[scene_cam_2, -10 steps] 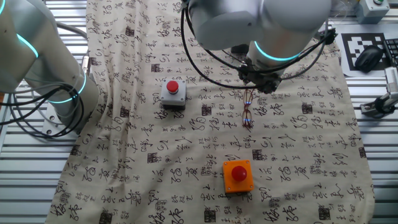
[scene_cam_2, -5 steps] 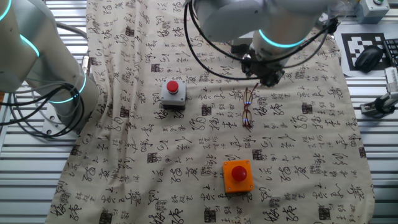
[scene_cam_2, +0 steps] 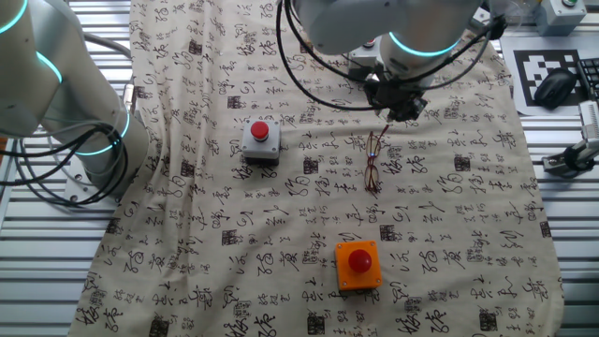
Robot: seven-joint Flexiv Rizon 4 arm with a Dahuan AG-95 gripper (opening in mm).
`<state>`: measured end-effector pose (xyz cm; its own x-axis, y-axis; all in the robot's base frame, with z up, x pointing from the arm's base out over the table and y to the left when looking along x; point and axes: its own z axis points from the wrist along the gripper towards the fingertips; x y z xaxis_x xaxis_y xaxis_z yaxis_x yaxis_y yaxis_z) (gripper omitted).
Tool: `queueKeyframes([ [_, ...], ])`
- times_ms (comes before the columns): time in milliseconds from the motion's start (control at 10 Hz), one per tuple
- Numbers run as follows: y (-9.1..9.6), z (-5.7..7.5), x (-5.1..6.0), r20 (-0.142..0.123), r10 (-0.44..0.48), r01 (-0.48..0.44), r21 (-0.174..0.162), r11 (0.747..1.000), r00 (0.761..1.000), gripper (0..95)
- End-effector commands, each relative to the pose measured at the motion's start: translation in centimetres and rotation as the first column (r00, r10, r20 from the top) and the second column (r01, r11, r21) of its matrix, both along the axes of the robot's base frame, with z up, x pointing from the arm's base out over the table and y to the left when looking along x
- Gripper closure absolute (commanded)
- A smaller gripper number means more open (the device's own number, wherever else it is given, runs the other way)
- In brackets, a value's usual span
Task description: Unfold the leg of the glasses (with one hand)
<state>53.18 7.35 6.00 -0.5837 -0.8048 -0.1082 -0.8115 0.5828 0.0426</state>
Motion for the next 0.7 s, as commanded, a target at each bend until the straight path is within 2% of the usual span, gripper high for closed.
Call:
queueKeyframes([
  [100,0.01,-0.16,0.04,0.001,0.000,0.000,-0.002,1.000,1.000,95.0],
  [700,-0.06,-0.65,0.20,0.001,0.015,-0.015,-0.050,0.999,1.000,95.0],
])
